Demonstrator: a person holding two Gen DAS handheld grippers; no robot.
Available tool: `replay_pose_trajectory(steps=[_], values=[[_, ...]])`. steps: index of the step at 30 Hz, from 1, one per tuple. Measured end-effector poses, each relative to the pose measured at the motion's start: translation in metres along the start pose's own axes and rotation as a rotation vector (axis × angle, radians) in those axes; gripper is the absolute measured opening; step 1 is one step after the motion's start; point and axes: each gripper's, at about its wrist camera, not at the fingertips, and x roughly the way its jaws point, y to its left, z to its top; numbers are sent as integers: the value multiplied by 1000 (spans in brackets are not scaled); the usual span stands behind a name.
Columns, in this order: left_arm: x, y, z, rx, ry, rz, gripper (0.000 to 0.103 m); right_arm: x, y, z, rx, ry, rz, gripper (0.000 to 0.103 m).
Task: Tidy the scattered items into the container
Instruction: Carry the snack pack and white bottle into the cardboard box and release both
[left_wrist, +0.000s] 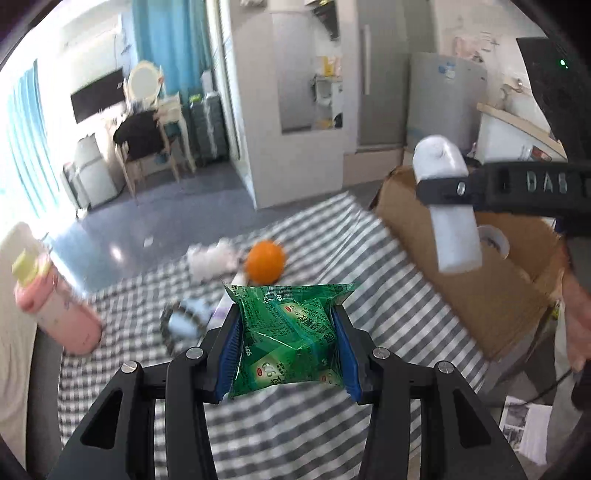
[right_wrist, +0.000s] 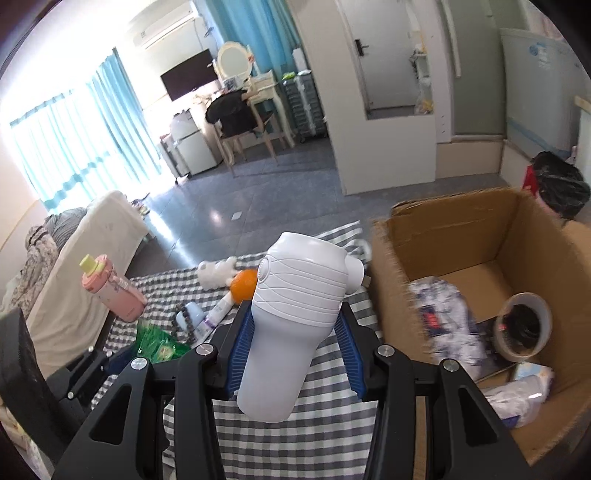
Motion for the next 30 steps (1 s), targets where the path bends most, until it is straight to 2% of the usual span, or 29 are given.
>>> replay_pose_trajectory(steps=[4, 9, 13, 17, 21, 24, 25, 26, 28, 30], values=[[-6, -38, 37, 63, -75, -55, 47, -34, -28, 3, 22, -57, -61, 44], [2, -92, 77, 125, -130, -172, 48, -77, -78, 2, 85, -119, -202, 44], [23, -138, 92, 158, -119, -221, 48, -82, -123, -7, 156, -85, -303, 44], [51, -171, 101, 190, -80, -242, 48, -69, -161, -19, 219, -24, -342, 44], [77, -187, 107, 178, -43, -240, 51, -50, -183, -27, 248, 23, -362, 44], [93, -193, 107, 184, -18, -224, 64, -39, -189, -31, 258, 41, -373, 45], [97, -195, 106, 193, -13, -203, 81, -38, -192, -31, 262, 46, -379, 46], [98, -195, 105, 194, -18, -175, 89, -37, -195, -32, 269, 48, -387, 49], [98, -192, 104, 183, -40, -112, 96, -40, -199, -33, 293, 25, -390, 68], [100, -185, 106, 165, -25, -120, 100, -44, -201, -31, 307, 8, -376, 72]])
